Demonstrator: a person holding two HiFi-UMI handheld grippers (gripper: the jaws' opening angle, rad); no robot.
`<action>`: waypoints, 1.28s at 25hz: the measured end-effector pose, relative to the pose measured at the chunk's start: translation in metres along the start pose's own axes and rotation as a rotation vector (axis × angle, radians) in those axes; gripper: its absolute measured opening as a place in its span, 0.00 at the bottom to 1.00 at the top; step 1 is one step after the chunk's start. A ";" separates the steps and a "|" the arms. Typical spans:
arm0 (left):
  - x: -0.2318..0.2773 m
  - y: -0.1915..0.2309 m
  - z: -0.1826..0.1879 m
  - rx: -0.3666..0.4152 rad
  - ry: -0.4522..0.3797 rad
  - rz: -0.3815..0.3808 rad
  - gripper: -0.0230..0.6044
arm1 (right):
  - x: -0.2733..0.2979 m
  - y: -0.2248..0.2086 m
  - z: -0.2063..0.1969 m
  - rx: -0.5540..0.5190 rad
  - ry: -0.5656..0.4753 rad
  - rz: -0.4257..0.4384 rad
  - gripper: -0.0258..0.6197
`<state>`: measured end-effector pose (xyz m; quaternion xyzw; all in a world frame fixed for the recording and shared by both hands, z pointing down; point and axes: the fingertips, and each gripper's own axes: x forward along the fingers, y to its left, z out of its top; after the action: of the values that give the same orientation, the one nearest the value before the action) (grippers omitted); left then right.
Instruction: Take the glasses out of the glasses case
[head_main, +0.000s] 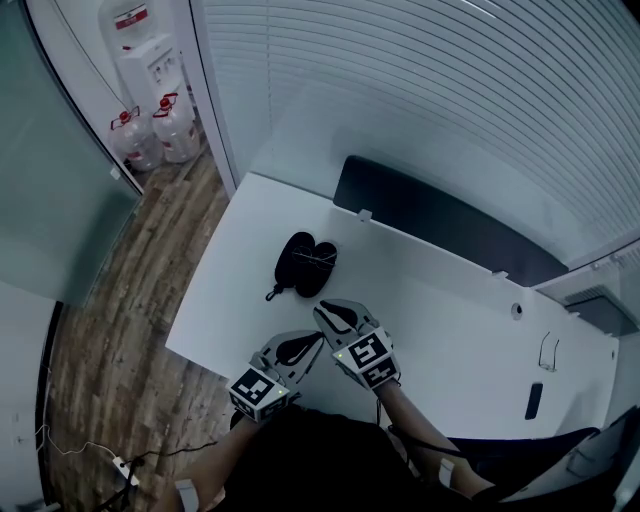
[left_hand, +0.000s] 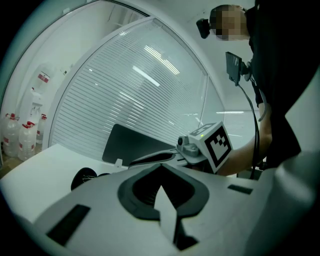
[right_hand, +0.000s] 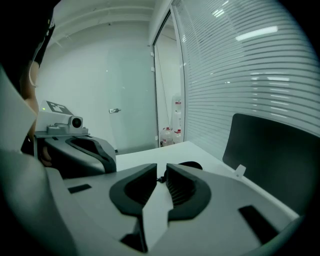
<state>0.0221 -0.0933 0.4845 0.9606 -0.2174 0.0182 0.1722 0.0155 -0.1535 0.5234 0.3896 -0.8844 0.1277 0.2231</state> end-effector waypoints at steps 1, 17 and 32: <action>0.000 0.003 0.001 -0.003 0.004 -0.003 0.05 | 0.003 -0.002 0.001 0.004 0.004 -0.003 0.13; 0.017 0.047 -0.001 -0.076 0.000 -0.043 0.05 | 0.048 -0.034 -0.008 -0.039 0.158 -0.024 0.17; 0.040 0.076 -0.015 -0.170 0.006 -0.022 0.05 | 0.077 -0.062 -0.031 -0.098 0.325 0.005 0.17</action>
<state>0.0266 -0.1692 0.5275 0.9448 -0.2072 0.0005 0.2538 0.0250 -0.2307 0.5916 0.3501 -0.8429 0.1463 0.3816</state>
